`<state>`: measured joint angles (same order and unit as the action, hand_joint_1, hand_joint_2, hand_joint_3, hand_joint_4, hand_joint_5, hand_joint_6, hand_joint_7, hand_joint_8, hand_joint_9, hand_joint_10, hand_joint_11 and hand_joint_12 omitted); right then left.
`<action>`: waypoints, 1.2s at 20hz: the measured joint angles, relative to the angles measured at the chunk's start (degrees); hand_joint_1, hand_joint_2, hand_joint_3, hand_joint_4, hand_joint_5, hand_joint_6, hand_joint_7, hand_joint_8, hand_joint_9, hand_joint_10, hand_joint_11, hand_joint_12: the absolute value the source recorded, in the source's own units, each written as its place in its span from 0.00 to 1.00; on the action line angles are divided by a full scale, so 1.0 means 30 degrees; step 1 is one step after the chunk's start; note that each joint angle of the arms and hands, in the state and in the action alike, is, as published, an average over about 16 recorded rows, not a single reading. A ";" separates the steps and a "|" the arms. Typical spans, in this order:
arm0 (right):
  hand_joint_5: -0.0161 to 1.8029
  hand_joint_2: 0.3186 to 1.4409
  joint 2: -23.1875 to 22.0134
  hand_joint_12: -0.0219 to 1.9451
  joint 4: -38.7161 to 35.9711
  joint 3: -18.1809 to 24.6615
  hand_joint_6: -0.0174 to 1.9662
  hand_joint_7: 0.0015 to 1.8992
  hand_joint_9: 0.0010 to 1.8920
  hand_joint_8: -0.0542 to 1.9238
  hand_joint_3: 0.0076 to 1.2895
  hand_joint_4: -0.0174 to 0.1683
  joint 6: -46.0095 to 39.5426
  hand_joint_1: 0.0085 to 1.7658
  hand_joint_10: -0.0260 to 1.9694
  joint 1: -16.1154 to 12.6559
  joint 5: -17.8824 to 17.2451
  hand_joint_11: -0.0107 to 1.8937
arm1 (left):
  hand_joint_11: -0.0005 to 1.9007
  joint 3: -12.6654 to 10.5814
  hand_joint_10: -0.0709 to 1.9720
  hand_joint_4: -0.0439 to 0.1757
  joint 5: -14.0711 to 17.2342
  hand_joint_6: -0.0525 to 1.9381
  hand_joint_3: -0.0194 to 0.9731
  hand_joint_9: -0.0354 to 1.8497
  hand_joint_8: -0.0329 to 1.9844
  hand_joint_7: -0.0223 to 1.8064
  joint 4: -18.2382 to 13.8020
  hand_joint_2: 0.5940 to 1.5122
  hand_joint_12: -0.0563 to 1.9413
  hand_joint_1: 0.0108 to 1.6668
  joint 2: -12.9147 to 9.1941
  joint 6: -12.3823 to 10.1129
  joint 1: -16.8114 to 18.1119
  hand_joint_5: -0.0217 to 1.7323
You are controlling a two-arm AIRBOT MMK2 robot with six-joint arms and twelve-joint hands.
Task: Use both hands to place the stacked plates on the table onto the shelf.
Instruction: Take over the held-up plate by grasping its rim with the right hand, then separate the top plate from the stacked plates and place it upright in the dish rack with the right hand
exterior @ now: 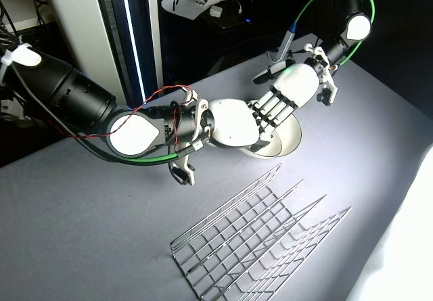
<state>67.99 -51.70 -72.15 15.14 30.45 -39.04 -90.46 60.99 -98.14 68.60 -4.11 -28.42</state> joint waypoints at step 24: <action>0.55 0.54 -0.1297 0.92 -0.0165 0.1401 0.39 0.57 0.60 0.57 0.00 0.06 -0.0061 0.73 0.76 -0.3430 -0.0019 0.53 | 0.01 0.0339 0.04 0.19 0.0011 0.03 0.03 0.03 0.02 0.03 -0.1485 0.53 0.03 0.00 -0.3879 -0.3004 0.5239 0.04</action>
<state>64.10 -52.19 -67.95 14.95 20.15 -39.10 -89.44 61.03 -102.59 56.97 -13.13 -12.71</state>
